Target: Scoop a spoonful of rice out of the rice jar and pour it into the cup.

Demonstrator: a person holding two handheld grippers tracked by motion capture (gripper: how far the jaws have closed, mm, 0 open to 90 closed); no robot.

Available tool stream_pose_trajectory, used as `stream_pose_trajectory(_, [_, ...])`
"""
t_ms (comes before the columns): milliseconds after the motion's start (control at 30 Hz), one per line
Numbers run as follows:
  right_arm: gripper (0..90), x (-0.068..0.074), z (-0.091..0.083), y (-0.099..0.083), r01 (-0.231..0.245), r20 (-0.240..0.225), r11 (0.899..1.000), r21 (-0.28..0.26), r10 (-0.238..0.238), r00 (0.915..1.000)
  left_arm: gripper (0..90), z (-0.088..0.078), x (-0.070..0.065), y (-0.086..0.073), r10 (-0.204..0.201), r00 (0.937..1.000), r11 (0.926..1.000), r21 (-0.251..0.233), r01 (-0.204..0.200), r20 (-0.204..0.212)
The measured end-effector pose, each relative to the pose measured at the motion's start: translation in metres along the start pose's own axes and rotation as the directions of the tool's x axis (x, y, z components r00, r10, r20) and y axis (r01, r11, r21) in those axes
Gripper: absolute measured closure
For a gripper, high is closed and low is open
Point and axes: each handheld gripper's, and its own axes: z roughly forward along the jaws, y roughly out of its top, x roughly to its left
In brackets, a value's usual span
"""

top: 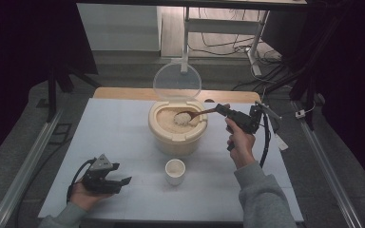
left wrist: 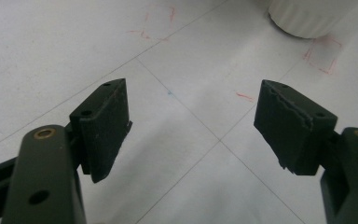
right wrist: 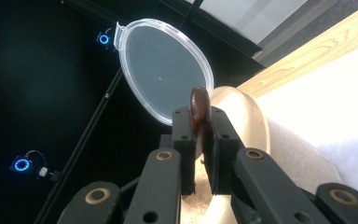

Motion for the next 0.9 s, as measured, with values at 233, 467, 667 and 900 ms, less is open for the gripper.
stream_pose_trajectory(233, [82.8,-0.001,-0.001,0.0,-0.016,-0.008,1.0,0.005,0.016,0.9998,25.9,0.0,0.0,0.0,0.001,1.0,1.0,0.0,-0.001,-0.002])
stream_pose_trajectory(467, [82.8,0.0,-0.004,0.0,-0.012,-0.019,1.0,0.004,0.012,0.9998,25.9,0.001,0.0,0.0,0.002,1.0,1.0,0.002,-0.002,-0.002])
stream_pose_trajectory(667, [82.8,0.004,-0.007,0.0,-0.022,-0.036,1.0,0.022,0.022,0.9991,25.8,0.0,0.0,0.0,0.003,1.0,1.0,0.002,-0.003,-0.002])
stream_pose_trajectory(900, [82.8,0.012,-0.015,-0.002,-0.018,-0.058,0.998,0.052,0.021,0.9981,25.8,0.0,-0.001,0.0,0.003,1.0,1.0,0.002,-0.003,-0.003])
